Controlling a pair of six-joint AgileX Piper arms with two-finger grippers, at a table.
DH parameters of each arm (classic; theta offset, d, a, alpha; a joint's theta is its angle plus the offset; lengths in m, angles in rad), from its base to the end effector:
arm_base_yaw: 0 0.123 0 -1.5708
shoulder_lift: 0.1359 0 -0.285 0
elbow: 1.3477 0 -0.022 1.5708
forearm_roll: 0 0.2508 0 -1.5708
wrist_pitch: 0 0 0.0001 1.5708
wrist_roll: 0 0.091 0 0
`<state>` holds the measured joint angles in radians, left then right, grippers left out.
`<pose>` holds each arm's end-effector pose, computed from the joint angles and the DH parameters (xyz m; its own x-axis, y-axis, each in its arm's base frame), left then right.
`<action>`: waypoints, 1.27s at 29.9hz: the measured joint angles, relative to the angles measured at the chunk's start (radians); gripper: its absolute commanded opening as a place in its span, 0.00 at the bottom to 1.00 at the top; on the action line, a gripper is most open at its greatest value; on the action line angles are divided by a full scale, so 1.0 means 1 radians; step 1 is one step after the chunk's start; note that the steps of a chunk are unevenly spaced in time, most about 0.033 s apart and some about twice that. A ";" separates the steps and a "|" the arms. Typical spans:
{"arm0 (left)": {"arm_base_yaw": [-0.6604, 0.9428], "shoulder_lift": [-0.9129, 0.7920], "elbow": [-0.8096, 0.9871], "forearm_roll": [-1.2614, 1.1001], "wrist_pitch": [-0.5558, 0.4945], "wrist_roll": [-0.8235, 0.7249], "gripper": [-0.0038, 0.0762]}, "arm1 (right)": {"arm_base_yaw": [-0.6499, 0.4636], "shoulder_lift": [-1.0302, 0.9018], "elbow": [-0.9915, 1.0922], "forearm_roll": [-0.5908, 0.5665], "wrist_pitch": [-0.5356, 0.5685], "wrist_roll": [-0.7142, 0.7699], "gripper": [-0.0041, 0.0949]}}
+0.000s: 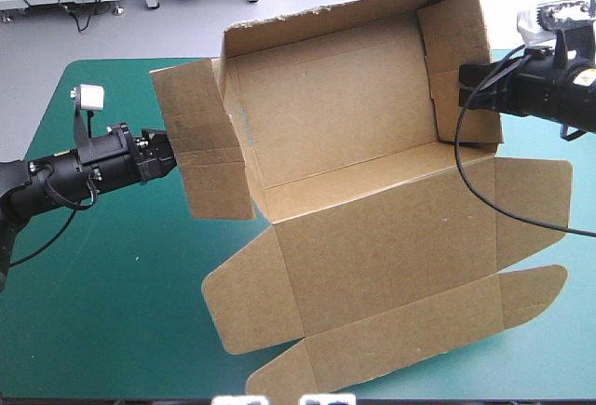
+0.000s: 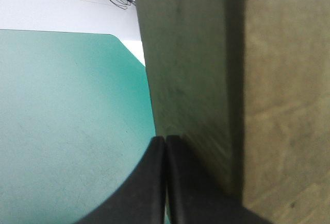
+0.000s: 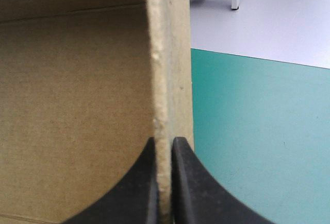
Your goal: Fold the box
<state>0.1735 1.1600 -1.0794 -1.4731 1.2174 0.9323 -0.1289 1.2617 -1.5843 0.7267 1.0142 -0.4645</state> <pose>0.2163 -0.0484 0.4128 -0.5235 -0.2206 -0.8230 0.6879 0.4604 -0.5611 0.2438 0.0202 0.4900 -0.4361 0.0354 -0.8992 -0.4047 0.8848 0.2310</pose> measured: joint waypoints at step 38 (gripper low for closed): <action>0.000 0.000 0.000 0.085 -0.034 0.024 0.58 | 0.232 0.190 0.121 0.016 -0.269 -0.066 0.05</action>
<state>0.1735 1.1600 -1.0794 -1.3885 1.1832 0.9567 0.1026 1.4520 -1.4632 0.7427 0.7456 -0.5305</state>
